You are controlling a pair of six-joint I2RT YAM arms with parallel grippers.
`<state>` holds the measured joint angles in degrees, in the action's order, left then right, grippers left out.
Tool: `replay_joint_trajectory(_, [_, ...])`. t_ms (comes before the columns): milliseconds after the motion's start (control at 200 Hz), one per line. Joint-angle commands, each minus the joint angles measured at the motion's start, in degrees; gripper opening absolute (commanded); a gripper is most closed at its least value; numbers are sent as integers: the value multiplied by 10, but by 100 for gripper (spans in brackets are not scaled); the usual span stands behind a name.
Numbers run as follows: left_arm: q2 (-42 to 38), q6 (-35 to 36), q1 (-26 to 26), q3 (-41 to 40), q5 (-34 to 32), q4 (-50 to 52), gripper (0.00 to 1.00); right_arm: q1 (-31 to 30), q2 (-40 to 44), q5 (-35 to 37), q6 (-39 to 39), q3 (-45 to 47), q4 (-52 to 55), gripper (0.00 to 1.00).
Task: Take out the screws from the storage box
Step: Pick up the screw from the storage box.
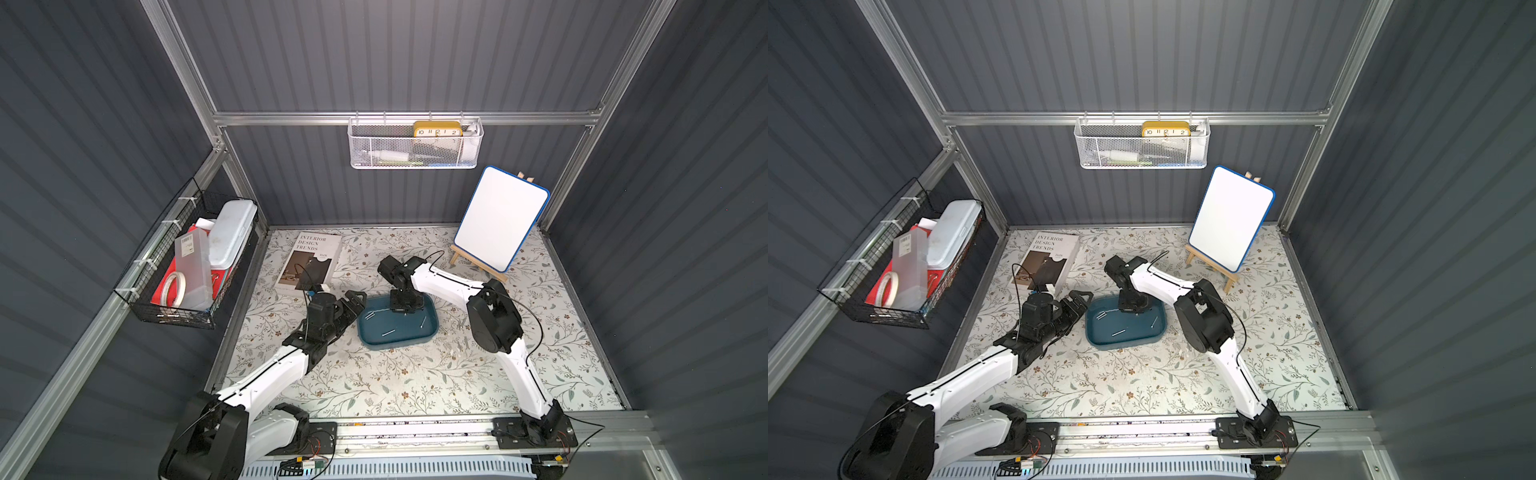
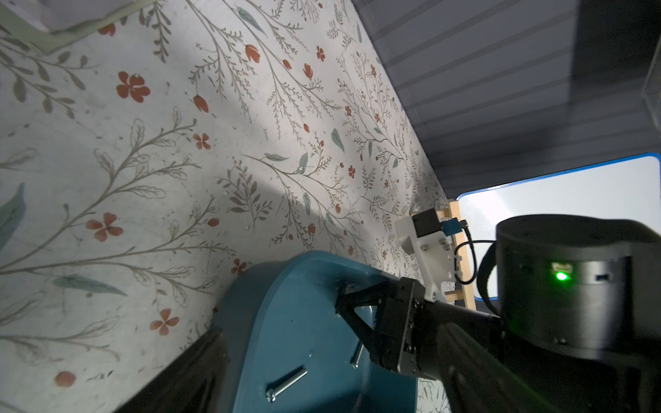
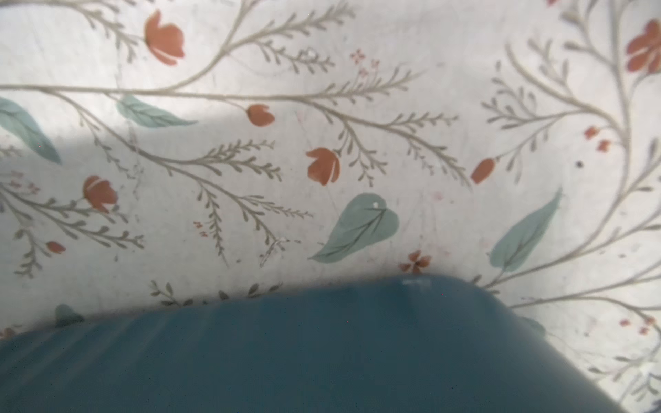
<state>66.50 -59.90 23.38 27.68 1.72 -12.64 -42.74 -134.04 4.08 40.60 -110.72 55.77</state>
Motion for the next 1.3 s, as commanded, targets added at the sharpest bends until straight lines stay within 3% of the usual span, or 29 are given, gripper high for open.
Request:
replay_joint_trajectory(0, [21, 10, 2, 20, 14, 2, 95, 4, -13, -1, -18, 30, -4, 6])
replay_joint_trajectory(760, [-13, 7, 2, 37, 12, 29, 94, -24, 88, 13, -15, 64, -19, 5])
replay_joint_trajectory(1296, [-25, 3, 2, 30, 10, 22, 94, -23, 294, 74, 10, 216, -22, 5])
